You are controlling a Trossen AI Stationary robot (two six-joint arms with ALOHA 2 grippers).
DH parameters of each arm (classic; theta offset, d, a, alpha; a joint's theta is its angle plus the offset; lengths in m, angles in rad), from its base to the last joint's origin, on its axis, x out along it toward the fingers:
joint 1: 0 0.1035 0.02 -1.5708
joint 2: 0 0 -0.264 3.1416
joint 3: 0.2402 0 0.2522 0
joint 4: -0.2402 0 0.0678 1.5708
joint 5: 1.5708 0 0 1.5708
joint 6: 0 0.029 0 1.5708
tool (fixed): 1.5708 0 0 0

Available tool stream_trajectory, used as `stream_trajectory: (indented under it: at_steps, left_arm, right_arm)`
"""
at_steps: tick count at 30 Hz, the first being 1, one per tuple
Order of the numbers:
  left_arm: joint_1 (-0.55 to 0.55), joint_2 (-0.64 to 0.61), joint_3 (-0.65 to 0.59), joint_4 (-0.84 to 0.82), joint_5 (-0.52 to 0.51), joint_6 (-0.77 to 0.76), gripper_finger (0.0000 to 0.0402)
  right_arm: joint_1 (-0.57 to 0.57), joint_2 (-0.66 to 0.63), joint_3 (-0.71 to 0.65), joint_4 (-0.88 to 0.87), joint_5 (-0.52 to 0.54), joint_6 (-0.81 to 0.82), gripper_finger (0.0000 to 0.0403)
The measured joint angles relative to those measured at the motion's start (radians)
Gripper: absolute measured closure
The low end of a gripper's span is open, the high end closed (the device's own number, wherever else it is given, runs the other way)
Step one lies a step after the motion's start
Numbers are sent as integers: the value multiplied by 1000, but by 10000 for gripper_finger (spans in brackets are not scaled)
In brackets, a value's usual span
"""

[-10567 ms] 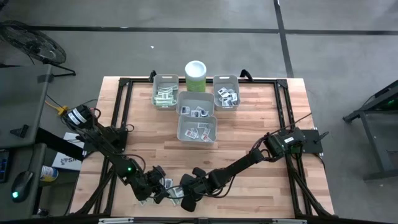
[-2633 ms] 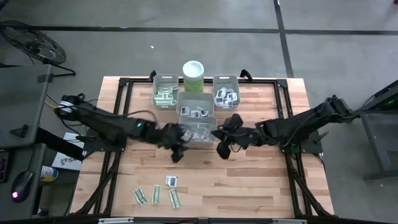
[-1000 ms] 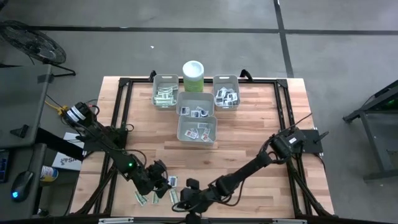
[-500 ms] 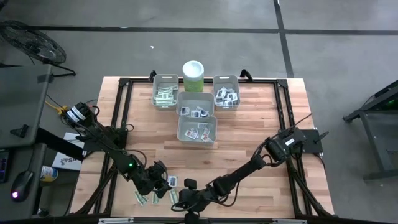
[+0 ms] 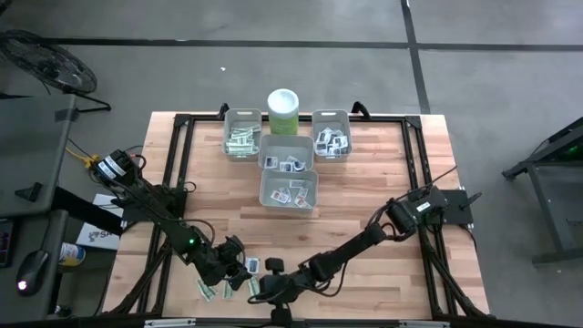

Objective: Pick & Place First Aid Supplies
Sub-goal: Put the right bandage pack into the left bin

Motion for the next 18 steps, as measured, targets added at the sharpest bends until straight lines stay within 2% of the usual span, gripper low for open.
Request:
stream_trajectory:
  at_steps: [9, 18]
  left_arm:
    - [0, 0, 0, 0, 0, -1, 225]
    - [0, 0, 0, 2, 32, -63, 225]
  right_arm:
    - [4, 43, 0, -1, -22, 35, 403]
    - [2, 40, 3, -88, -42, 47, 403]
